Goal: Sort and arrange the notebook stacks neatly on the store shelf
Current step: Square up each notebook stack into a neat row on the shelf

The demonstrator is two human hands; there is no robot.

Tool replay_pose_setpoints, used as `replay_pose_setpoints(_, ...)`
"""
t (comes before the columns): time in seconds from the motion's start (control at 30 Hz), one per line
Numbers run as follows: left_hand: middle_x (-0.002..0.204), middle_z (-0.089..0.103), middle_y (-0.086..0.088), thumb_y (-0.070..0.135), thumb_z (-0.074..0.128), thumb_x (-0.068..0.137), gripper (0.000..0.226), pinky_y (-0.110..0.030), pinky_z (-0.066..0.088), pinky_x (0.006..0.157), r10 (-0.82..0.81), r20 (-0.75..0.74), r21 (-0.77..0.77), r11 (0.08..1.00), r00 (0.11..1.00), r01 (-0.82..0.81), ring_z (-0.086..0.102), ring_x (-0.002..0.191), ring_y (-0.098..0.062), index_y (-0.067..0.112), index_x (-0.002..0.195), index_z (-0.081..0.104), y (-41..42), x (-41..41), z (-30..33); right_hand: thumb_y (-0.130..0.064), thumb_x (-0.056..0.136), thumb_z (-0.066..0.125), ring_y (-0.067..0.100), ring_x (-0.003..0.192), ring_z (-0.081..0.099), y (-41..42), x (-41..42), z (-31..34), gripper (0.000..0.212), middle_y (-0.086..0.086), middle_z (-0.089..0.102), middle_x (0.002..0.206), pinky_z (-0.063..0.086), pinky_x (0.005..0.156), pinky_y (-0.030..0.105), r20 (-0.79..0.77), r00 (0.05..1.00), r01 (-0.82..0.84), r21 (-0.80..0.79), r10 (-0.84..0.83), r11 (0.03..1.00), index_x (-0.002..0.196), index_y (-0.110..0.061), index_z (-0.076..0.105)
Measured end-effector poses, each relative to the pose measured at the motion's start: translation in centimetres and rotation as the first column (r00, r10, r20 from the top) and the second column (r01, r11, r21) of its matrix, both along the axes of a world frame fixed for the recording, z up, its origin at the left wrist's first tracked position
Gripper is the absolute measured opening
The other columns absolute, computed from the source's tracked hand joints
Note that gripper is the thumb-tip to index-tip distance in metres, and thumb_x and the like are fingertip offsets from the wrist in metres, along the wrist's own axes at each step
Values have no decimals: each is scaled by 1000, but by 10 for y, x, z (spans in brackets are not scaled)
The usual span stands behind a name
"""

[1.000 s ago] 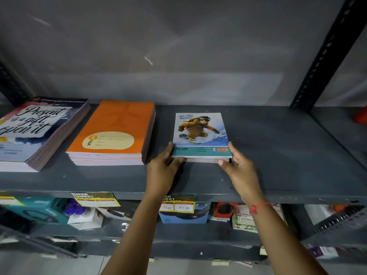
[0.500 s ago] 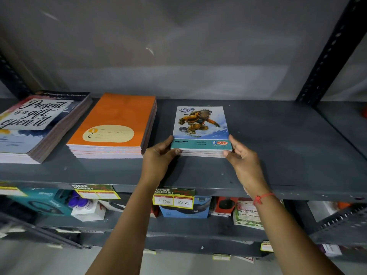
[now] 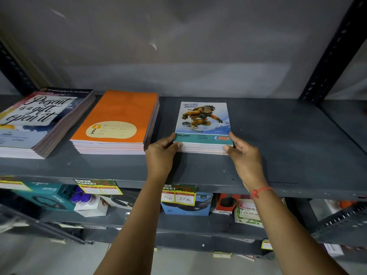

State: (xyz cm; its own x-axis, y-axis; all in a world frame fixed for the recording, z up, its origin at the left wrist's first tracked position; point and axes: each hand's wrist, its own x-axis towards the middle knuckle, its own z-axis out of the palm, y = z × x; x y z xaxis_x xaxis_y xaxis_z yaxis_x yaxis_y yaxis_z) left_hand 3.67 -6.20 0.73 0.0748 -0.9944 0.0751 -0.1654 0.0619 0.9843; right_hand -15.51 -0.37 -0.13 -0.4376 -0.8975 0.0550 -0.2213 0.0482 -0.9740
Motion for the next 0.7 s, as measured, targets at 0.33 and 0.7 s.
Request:
replay_pose_setpoints(0.33,120,66,-8,11,65,81,36,7,43,61,28,78,-31,999,997,-26,58,87,-6,9,117,62,1,0,-1,-10,88,58,5,98,59,3,6,8,41,1,65,122,43,100,22,-13,999,44,-6,-44,999,129,-16,56)
replay_pose_setpoints(0.7,121,66,-5,13,62,85,33,5,44,65,39,84,-31,999,996,-36,57,92,-7,11,118,62,2,-1,-2,-7,89,57,3,97,54,2,6,6,36,8,60,131,32,70,-14,-96,991,92,-41,-95,995,124,-10,59)
